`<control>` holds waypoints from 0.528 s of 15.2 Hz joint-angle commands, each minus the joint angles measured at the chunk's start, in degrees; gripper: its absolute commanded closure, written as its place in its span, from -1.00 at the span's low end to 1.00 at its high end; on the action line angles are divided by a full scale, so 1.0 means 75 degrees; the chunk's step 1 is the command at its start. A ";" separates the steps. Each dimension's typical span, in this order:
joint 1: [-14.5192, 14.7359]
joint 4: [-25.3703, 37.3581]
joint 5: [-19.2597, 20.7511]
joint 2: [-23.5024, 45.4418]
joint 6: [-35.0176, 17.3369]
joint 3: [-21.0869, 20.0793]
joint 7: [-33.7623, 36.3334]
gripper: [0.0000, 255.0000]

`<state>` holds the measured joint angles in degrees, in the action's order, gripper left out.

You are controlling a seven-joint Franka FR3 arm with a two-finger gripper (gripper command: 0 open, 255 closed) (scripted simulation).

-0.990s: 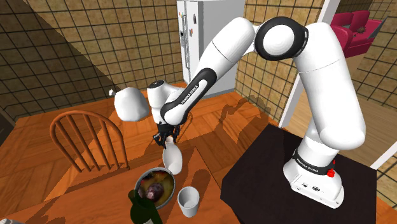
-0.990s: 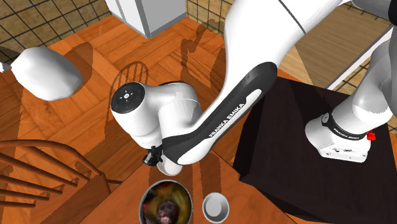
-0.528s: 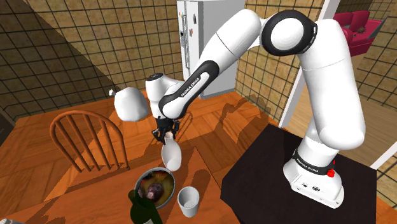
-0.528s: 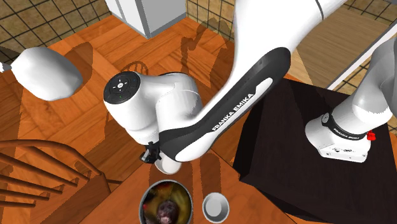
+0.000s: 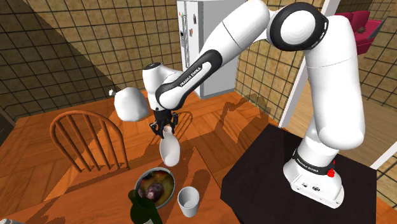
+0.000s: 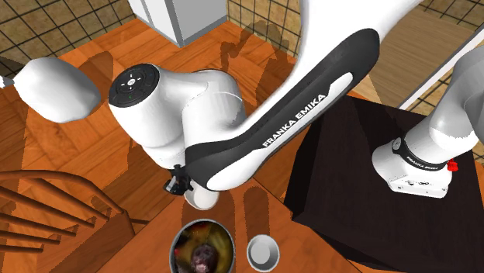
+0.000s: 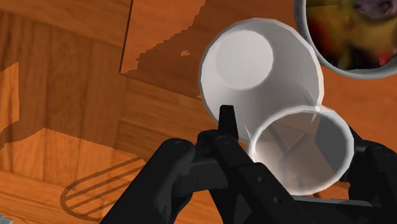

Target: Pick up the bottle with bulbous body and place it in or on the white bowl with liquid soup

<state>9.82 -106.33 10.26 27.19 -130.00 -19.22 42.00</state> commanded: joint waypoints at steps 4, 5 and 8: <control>-0.0061 0.0067 -0.0139 -0.0326 0.0378 -0.0080 -0.0082 1.00; -0.0070 0.0092 -0.0165 -0.0384 0.0458 -0.0094 -0.0098 1.00; -0.0098 0.0177 -0.0241 -0.0553 0.0702 -0.0133 -0.0143 1.00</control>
<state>9.13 -105.19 8.66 23.54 -125.39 -20.10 41.00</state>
